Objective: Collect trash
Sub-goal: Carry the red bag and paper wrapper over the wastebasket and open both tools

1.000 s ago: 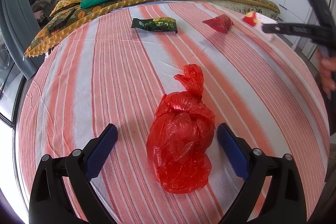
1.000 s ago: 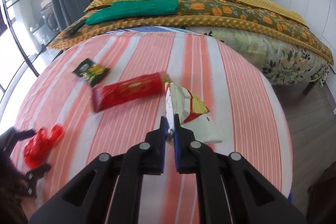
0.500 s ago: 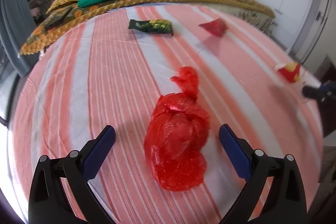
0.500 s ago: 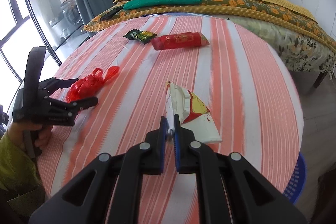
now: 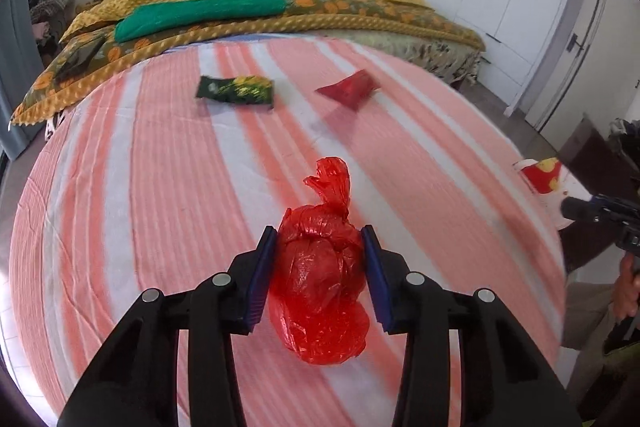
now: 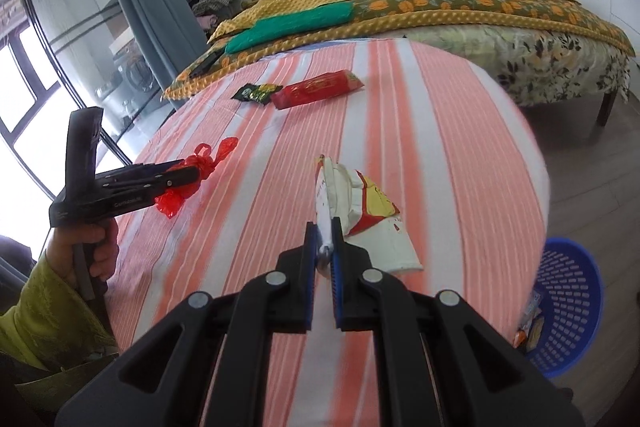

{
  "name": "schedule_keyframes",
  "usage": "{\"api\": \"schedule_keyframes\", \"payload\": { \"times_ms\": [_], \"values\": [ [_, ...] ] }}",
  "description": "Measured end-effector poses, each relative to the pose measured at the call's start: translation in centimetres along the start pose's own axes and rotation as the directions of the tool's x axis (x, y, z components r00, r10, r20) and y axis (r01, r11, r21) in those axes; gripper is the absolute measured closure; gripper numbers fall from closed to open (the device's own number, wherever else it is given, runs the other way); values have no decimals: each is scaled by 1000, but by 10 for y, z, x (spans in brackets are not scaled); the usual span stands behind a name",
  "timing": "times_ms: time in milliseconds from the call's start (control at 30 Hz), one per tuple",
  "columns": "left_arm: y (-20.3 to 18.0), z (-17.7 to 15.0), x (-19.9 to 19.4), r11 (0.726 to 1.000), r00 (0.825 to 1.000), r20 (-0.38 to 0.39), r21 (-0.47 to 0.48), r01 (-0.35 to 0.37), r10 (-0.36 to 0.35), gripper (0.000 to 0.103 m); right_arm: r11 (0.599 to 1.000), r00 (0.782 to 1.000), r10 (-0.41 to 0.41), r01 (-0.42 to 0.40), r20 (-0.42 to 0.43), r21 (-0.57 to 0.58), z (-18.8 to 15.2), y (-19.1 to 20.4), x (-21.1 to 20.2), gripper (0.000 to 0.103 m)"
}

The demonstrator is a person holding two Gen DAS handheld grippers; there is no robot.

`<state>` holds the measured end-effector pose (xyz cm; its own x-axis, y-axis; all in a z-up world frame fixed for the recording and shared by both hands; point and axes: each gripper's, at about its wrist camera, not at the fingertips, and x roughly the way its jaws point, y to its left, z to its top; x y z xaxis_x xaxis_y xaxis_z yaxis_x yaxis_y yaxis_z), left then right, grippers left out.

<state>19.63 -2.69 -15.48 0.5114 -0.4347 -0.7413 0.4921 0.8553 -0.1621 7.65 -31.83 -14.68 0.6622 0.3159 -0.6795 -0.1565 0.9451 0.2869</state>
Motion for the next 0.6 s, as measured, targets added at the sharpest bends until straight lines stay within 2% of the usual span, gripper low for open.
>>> {"api": "schedule_keyframes", "payload": {
  "times_ms": [67, 133, 233, 433, 600],
  "values": [
    [-23, 3, -5, 999, 1000, 8, 24, 28, -29, 61, 1000, 1000, 3, -4, 16, 28, -3, -11, -11, 97],
    [-52, 8, -8, 995, 996, 5, 44, 87, -87, 61, 998, 999, -4, 1, 37, 64, -6, -28, -27, 97],
    [-106, 17, -6, 981, 986, -12, 97, 167, -166, 61, 991, 996, -45, 36, 76, 126, -13, -62, -56, 97],
    [-224, 32, 17, 925, 937, -81, 149, 349, -341, 61, 944, 981, -174, 140, 90, 300, -39, -160, -100, 96],
    [-314, 34, 62, 892, 906, -170, 179, 415, -387, 60, 889, 979, -197, 159, 45, 430, -61, -235, -99, 96]
  ]
}}
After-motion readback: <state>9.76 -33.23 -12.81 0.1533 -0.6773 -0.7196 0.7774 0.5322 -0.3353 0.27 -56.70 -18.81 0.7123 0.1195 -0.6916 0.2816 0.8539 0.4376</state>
